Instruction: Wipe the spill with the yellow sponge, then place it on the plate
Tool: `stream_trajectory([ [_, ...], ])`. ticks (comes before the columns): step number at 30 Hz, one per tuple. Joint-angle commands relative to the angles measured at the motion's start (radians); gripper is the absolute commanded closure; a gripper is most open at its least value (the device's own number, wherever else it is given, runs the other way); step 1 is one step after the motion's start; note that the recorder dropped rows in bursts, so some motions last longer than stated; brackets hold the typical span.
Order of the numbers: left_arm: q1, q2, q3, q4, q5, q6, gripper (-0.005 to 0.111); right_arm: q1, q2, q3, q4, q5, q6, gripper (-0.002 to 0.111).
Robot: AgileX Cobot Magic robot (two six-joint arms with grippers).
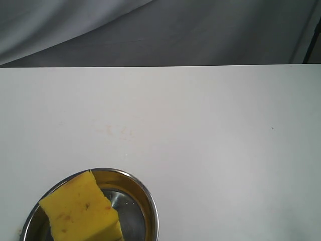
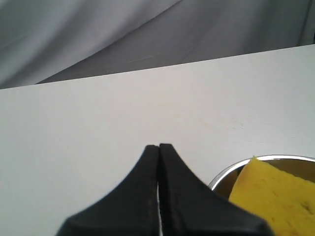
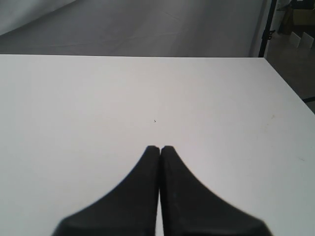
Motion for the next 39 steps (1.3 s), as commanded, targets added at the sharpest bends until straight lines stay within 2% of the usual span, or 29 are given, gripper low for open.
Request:
stream_trajectory([
  [1, -0.007, -0.002, 0.005, 0.007, -0.012, -0.010, 0.107, -0.003, 0.003, 0.004, 0.005, -0.008, 0.001, 0.108],
  [9, -0.007, -0.002, 0.005, 0.007, 0.038, -0.011, 0.107, -0.003, 0.003, 0.004, 0.005, -0.008, 0.001, 0.108],
  [28, -0.005, -0.002, 0.005, 0.004, 0.038, -0.011, 0.107, -0.003, 0.003, 0.004, 0.005, -0.008, 0.001, 0.108],
  [39, 0.162, -0.002, 0.005, -0.018, 0.036, -0.039, 0.107, -0.003, 0.003, 0.004, 0.005, -0.008, 0.001, 0.108],
])
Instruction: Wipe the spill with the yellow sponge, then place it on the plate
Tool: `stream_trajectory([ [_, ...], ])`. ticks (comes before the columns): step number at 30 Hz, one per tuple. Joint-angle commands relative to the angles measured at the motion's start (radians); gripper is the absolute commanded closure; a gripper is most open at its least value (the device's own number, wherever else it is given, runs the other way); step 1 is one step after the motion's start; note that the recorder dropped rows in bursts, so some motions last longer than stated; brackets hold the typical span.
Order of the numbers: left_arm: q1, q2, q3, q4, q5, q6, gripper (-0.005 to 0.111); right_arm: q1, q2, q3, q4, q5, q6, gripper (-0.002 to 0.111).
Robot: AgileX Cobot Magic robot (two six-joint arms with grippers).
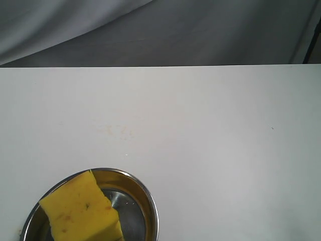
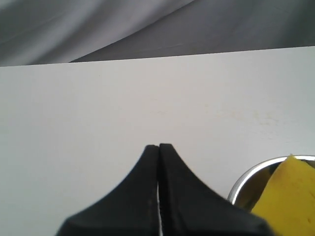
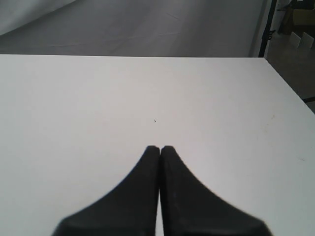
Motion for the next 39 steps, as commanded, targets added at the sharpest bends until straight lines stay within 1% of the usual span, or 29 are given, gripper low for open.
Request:
stream_trajectory([
  [1, 0.053, -0.002, 0.005, -0.021, -0.008, -0.013, 0.107, -0.003, 0.003, 0.004, 0.005, -0.008, 0.001, 0.108],
  [7, 0.103, -0.002, 0.005, -0.025, -0.008, -0.013, 0.107, -0.003, 0.003, 0.004, 0.005, -0.008, 0.001, 0.108],
  [11, 0.117, -0.002, 0.005, -0.025, -0.008, -0.013, 0.107, -0.003, 0.003, 0.004, 0.005, -0.008, 0.001, 0.108],
  [23, 0.109, -0.002, 0.005, -0.025, -0.008, -0.013, 0.107, -0.003, 0.003, 0.004, 0.005, -0.008, 0.001, 0.108],
  [28, 0.062, -0.002, 0.005, -0.021, -0.008, -0.006, 0.107, -0.003, 0.003, 0.004, 0.005, -0.008, 0.001, 0.108],
  [39, 0.063, -0.002, 0.005, -0.021, -0.008, -0.006, 0.107, -0.003, 0.003, 0.004, 0.005, -0.008, 0.001, 0.108],
])
